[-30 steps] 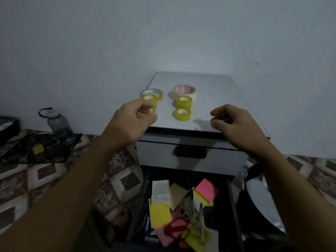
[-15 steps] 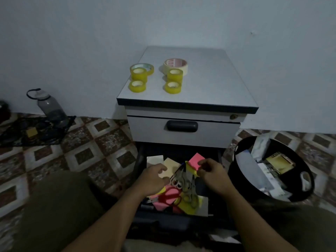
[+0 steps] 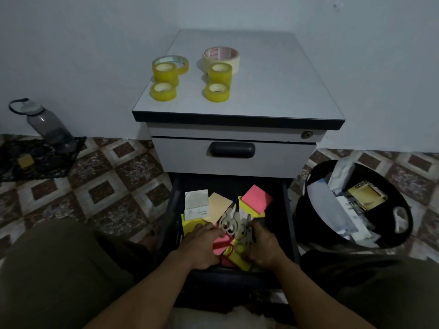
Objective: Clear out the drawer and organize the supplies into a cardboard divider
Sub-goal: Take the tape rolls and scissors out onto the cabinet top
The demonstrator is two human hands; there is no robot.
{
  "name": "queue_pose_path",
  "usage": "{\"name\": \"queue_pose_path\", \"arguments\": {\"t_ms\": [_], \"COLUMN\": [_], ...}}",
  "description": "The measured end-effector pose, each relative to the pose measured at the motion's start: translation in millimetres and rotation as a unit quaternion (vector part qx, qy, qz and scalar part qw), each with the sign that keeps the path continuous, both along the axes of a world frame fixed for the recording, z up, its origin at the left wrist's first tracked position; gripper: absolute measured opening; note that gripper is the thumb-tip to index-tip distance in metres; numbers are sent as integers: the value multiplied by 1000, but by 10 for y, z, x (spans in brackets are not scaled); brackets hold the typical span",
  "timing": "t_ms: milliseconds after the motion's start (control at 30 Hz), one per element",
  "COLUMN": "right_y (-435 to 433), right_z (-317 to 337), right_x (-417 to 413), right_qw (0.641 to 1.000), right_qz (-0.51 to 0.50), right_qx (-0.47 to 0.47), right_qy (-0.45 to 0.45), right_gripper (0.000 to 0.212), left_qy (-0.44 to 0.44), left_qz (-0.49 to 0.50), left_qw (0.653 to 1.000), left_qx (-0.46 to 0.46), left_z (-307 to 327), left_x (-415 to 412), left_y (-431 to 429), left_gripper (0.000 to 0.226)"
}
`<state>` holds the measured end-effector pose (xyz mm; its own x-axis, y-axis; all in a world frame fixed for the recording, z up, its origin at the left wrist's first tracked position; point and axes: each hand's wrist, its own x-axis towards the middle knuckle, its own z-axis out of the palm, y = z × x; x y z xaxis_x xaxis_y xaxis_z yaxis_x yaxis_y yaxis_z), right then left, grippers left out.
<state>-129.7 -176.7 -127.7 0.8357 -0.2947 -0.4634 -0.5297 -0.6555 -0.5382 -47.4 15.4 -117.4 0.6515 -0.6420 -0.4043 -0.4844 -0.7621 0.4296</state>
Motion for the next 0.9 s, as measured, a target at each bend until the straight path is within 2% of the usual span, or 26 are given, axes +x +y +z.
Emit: {"name": "queue_pose_path", "arguments": {"t_ms": [233,300,367,600,767,900], "right_y": [-13,-22,-60,-133,-137,-115], "right_z": [53,102,142,373,679,1001], "right_x": [-57,-60,-64,-130,-193,-325], "right_qw": [997,995,992,967,944,912], "right_qz": [-40,-59,-91,-210,-223,-226], "right_qx": [27,36,49,106,205,301], "right_qy": [-59,-68,-67,-95,-130,-164], "right_gripper": [55,54,55,38,32,28], "left_qy": [-18,-16,-11,-26,-37,-57], "left_qz": [9,14,28,50,55,46], "left_qw": [999,997,994,979,971,962], "left_qx": [-49,-71,-102,-196,-229,-263], "left_z": [1,0,32,308,525,775], "left_x": [7,11,10,37,46,93], "left_y": [11,27,36,43,98,148], "left_gripper": [50,51,52,49,46,49]}}
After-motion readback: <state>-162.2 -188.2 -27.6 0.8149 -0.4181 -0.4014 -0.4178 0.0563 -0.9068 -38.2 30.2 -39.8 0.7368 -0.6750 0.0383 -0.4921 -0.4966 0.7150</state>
